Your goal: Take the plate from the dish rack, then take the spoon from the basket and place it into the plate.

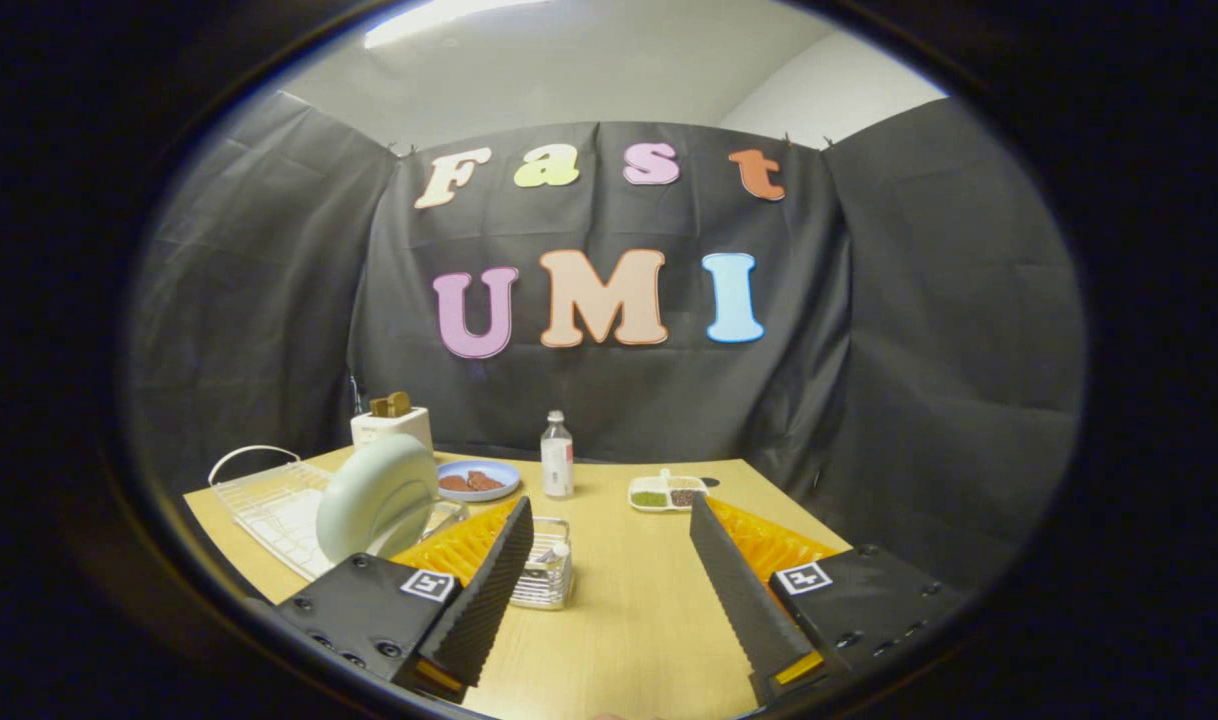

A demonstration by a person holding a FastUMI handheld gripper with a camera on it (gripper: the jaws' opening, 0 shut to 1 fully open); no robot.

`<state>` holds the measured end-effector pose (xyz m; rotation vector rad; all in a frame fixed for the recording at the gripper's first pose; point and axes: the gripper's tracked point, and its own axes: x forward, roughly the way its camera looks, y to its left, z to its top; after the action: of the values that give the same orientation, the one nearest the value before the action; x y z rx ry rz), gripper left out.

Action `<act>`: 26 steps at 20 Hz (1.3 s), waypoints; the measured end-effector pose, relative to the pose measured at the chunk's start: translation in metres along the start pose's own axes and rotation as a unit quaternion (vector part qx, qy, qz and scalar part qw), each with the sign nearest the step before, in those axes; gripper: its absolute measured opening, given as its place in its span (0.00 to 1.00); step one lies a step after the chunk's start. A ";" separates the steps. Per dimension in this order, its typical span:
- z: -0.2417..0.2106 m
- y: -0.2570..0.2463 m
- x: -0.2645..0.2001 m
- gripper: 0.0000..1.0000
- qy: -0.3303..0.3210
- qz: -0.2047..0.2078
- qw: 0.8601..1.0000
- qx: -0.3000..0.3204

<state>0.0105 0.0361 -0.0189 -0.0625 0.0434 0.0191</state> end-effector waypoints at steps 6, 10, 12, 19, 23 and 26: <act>0.014 0.032 0.014 1.00 0.017 0.015 1.000 0.007; 0.064 0.067 0.034 1.00 0.031 0.020 0.999 -0.028; 0.084 0.094 0.044 1.00 0.044 0.032 0.998 -0.038; 0.077 0.191 0.078 1.00 0.182 0.092 0.979 -0.006; 0.039 0.223 0.085 1.00 0.289 0.096 0.953 -0.001; 0.004 0.234 0.083 1.00 0.357 0.085 0.930 -0.015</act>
<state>0.0885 0.2709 -0.0335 -0.0938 0.7806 0.1710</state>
